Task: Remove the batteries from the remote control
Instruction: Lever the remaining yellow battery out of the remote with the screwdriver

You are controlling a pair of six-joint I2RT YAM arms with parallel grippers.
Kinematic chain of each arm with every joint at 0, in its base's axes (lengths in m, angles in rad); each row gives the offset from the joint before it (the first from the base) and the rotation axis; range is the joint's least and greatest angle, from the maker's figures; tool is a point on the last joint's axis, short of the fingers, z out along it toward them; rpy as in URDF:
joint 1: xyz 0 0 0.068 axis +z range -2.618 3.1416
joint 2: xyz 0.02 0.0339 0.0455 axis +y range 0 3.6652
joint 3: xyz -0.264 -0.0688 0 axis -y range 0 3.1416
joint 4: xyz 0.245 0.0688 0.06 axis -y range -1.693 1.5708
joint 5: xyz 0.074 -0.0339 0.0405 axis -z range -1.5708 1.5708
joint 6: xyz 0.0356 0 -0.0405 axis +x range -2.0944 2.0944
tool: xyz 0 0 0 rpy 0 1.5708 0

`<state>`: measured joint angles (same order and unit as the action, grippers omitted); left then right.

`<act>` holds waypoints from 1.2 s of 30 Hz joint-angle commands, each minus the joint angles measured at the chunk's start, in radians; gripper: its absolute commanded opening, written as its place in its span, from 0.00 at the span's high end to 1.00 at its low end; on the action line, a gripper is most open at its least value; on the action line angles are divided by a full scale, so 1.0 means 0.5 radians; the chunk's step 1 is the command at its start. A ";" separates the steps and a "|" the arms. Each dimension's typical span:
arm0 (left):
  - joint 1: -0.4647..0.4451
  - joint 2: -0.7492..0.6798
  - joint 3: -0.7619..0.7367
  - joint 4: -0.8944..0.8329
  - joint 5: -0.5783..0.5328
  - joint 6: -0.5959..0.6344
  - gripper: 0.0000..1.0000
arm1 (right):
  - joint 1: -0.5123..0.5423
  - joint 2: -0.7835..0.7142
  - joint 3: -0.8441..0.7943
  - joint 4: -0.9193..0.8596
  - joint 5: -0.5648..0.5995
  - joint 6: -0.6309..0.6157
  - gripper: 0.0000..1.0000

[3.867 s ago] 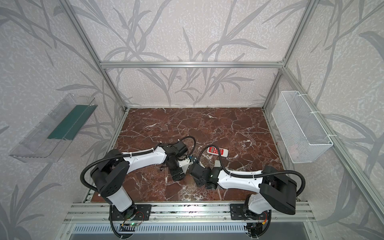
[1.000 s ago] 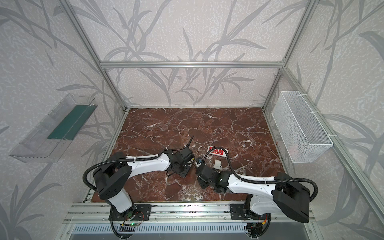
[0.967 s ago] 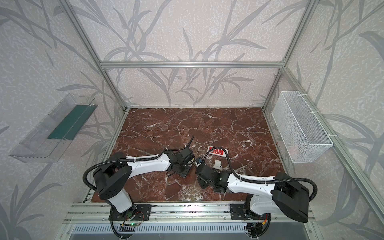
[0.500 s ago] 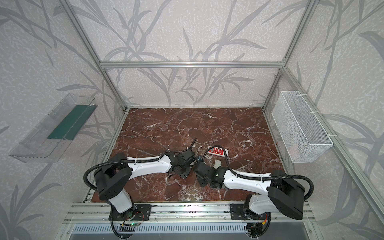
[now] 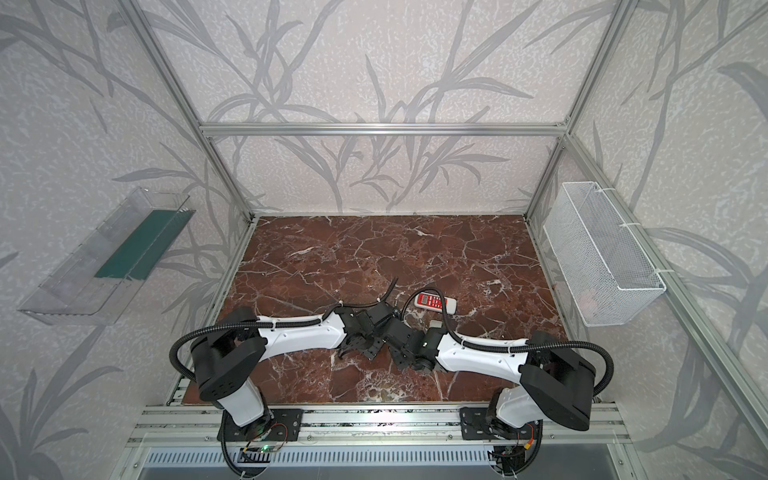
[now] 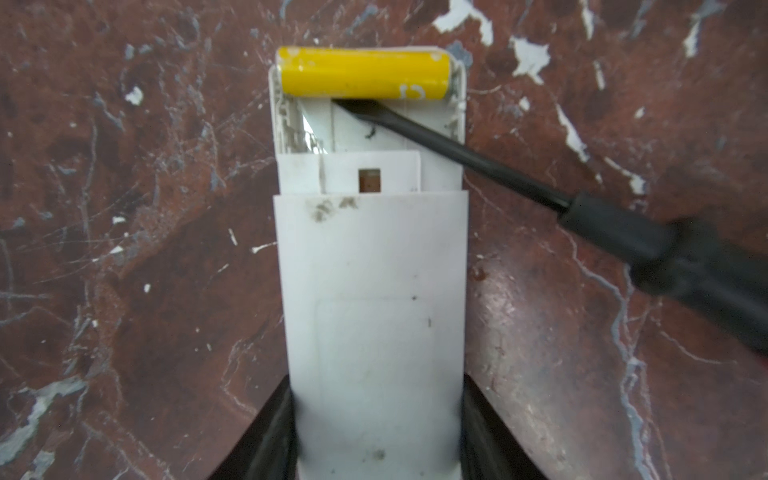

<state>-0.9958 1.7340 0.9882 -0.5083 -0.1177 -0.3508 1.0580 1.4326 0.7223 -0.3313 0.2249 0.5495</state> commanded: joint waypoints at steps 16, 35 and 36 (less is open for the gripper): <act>-0.064 0.186 -0.028 -0.093 0.219 0.052 0.67 | -0.005 -0.155 -0.235 0.234 0.020 0.070 1.00; -0.061 0.232 0.118 -0.354 0.118 0.132 0.67 | -0.032 -0.507 -0.482 0.349 0.108 0.088 1.00; -0.061 0.233 0.124 -0.360 0.113 0.133 0.67 | -0.036 -0.522 -0.493 0.345 0.114 0.088 1.00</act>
<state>-1.0069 1.7905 1.0748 -0.5797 -0.0845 -0.3054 1.0485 1.2018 0.4915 -0.1581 0.2543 0.5804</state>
